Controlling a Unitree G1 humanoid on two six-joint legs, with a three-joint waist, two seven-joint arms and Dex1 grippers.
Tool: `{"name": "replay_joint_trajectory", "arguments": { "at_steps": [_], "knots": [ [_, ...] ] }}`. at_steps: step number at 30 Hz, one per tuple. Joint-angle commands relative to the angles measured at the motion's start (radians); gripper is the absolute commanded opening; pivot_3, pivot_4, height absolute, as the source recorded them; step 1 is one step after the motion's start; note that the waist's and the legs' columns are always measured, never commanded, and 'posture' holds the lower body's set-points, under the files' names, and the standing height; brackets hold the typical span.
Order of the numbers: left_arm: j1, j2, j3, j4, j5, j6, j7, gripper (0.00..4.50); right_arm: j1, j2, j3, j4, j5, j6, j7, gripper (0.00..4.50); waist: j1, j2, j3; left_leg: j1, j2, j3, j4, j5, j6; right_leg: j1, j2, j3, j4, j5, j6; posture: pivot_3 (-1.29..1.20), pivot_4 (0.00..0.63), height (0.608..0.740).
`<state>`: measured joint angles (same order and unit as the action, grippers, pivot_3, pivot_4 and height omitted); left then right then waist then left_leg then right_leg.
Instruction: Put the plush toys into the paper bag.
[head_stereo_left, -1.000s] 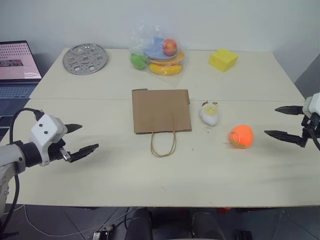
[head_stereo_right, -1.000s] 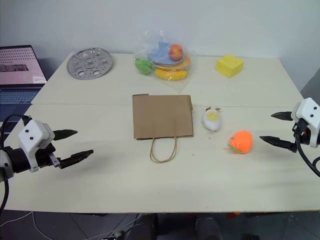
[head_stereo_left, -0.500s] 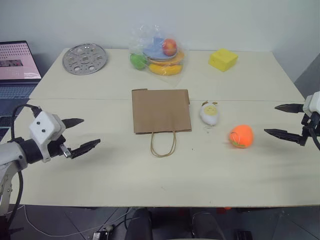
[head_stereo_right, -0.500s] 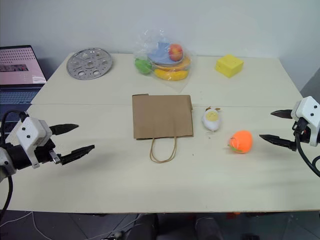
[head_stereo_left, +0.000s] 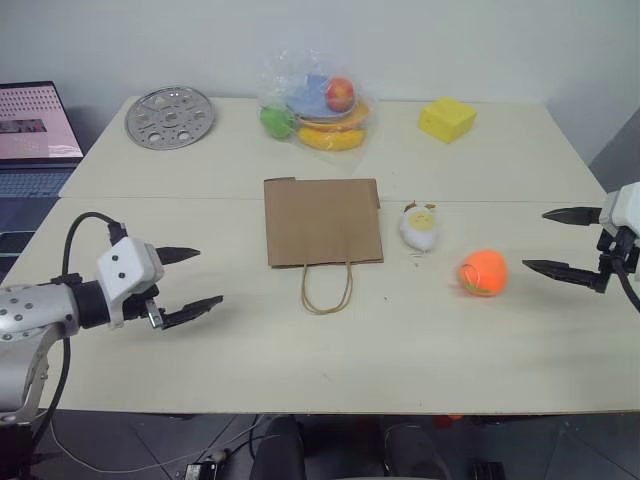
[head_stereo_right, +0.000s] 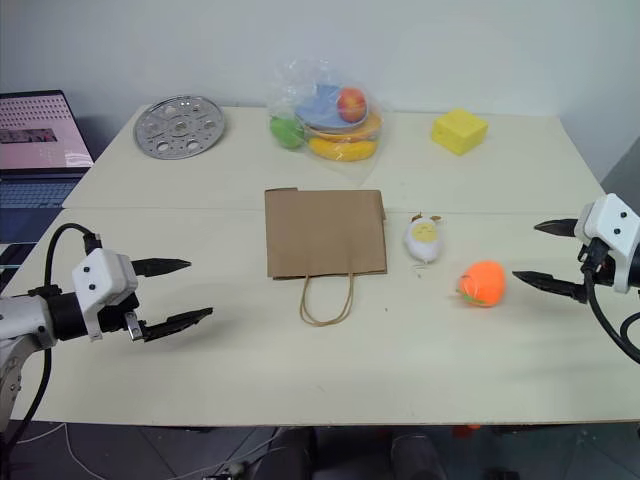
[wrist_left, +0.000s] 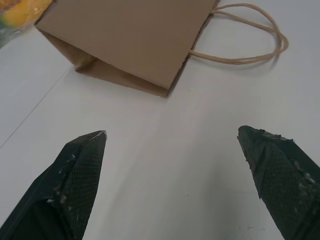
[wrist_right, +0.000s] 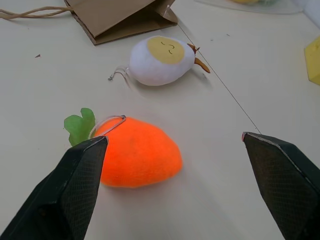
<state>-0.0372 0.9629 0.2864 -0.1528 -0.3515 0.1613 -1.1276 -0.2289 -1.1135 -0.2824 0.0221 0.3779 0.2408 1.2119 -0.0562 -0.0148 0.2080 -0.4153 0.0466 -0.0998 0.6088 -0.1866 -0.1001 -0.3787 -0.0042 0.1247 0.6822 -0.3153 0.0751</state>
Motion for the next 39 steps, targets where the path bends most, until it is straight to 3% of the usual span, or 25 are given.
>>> {"name": "replay_joint_trajectory", "arguments": {
  "at_steps": [1, 7, 14, 25, 38, 39],
  "knots": [
    [-0.046, 0.005, -0.051, -0.039, 0.018, -0.031, -0.011, 4.49, 0.046, -0.004, -0.070, -0.140, 0.057, 0.064, -0.012, 4.50, 0.001, 0.000, 0.000, 0.000, 0.000, 0.000, 0.000, 0.000, 0.000, 0.000, 0.000, 0.000, 0.000, 0.000, 0.000, 0.00, 0.150, 0.740],
    [-0.194, -0.092, -0.253, -0.010, 0.130, -0.143, 0.010, 4.49, 0.132, 0.018, -0.063, -0.432, 0.149, 0.297, -0.118, 4.50, 0.001, 0.000, 0.000, 0.000, 0.000, -0.001, 0.001, 0.000, 0.000, 0.001, 0.000, 0.000, 0.000, 0.001, 0.001, 0.00, 0.150, 0.740],
    [-0.360, -0.222, -0.440, 0.154, 0.221, -0.355, -0.048, 4.49, 0.185, 0.082, -0.057, -0.696, 0.263, 0.466, -0.245, 4.50, 0.004, 0.000, 0.000, 0.000, -0.001, -0.003, 0.002, 0.000, 0.000, 0.002, 0.001, -0.001, 0.000, 0.002, 0.003, 0.00, 0.150, 0.740],
    [-0.414, -0.246, -0.491, 0.315, 0.242, -0.558, -0.135, 4.49, 0.265, 0.089, -0.087, -0.811, 0.342, 0.544, -0.294, 4.50, 0.003, -0.001, -0.001, 0.000, -0.001, -0.005, 0.002, 0.000, 0.000, 0.004, 0.001, -0.002, 0.000, 0.002, 0.004, 0.00, 0.150, 0.740],
    [-0.499, -0.333, -0.523, 0.458, 0.312, -0.656, -0.073, 4.49, 0.261, 0.082, -0.083, -0.817, 0.364, 0.545, -0.305, 4.50, 0.004, -0.001, -0.001, 0.000, -0.001, -0.007, 0.002, 0.000, 0.000, 0.004, 0.001, -0.003, 0.000, 0.003, 0.005, 0.00, 0.150, 0.740],
    [-0.500, -0.336, -0.523, 0.464, 0.312, -0.664, -0.070, 4.31, 0.261, 0.082, -0.083, -0.818, 0.366, 0.546, -0.305, 4.50, 0.004, -0.001, -0.001, 0.000, -0.001, -0.007, 0.002, 0.000, 0.000, 0.004, 0.001, -0.003, 0.000, 0.003, 0.005, 0.00, 0.150, 0.740]
  ]
}}
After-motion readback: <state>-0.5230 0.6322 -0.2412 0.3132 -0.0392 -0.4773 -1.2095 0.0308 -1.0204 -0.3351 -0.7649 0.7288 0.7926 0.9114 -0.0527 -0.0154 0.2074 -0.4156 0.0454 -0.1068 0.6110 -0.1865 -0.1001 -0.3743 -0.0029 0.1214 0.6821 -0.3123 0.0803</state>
